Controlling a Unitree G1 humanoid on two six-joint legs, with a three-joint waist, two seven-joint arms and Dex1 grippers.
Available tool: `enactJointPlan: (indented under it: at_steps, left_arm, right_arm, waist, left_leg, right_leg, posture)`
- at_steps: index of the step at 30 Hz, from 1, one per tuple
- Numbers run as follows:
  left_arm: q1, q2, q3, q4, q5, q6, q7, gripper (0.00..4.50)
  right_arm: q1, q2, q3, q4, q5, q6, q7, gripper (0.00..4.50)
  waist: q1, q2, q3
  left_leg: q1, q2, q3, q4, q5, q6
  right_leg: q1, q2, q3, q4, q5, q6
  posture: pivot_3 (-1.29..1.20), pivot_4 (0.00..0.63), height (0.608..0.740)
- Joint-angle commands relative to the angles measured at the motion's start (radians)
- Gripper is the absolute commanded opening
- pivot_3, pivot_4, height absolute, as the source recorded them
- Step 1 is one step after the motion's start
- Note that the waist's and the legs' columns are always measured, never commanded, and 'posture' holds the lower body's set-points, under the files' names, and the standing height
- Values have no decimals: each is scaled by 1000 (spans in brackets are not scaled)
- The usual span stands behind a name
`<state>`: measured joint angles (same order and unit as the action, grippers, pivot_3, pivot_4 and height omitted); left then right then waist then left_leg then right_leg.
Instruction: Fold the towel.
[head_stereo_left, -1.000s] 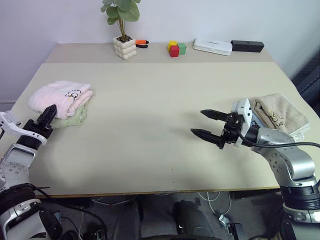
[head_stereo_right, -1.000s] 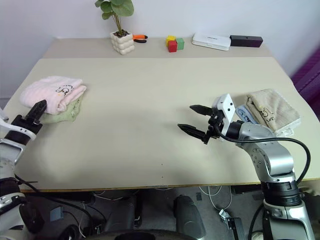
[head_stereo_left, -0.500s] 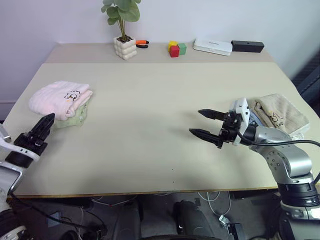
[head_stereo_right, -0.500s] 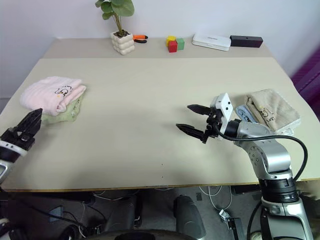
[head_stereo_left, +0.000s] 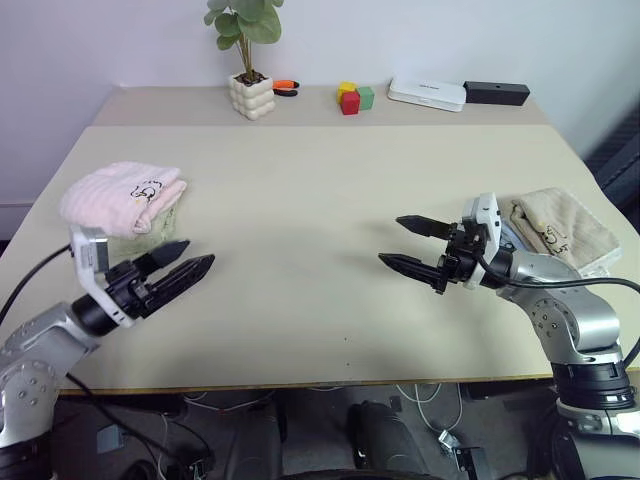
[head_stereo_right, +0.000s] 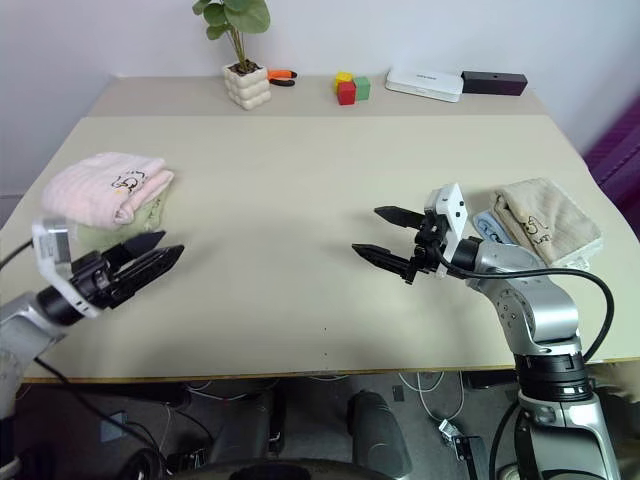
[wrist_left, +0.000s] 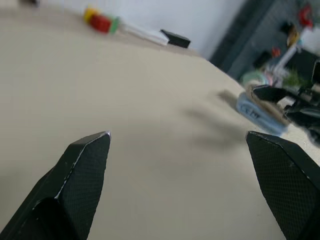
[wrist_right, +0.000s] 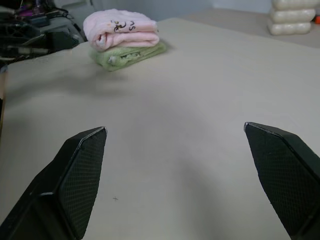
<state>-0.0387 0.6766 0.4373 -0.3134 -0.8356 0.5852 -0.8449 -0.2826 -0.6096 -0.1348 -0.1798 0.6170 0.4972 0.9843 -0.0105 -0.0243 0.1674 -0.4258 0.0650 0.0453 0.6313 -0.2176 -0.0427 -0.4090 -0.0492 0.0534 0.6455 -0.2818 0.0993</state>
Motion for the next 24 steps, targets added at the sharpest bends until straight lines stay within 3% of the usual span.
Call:
enactJointPlan:
  at_steps: [1,4,14,24]
  left_arm:
    - [-62,48,-23,33,56,-76,-65,4431]
    - [-104,73,-64,86,90,-100,-118,4431]
    - [-239,-2,-223,139,167,-127,-107,4431]
    - [-288,-65,-276,217,204,-149,-120,4431]
  right_arm:
    - [36,-38,-60,-78,64,15,30,4500]
    - [44,-61,-73,-71,45,-8,35,4500]
    - [6,-146,-113,33,3,-69,79,4500]
    - [20,-192,-126,-14,7,-42,61,4500]
  waist:
    - [-1,0,0]
    - [-7,0,0]
    - [3,0,0]
    - [-3,0,0]
  left_leg:
    - [0,0,0,0,0,0]
    - [0,0,0,0,0,0]
    - [0,0,0,1,0,0]
    - [0,1,-1,0,0,1]
  right_leg:
    - [0,0,0,0,0,0]
    - [0,1,0,0,0,0]
    - [1,2,0,1,0,1]
    - [0,4,0,2,2,5]
  posture:
    - [0,150,740]
    - [0,150,740]
    - [0,150,740]
    - [0,150,740]
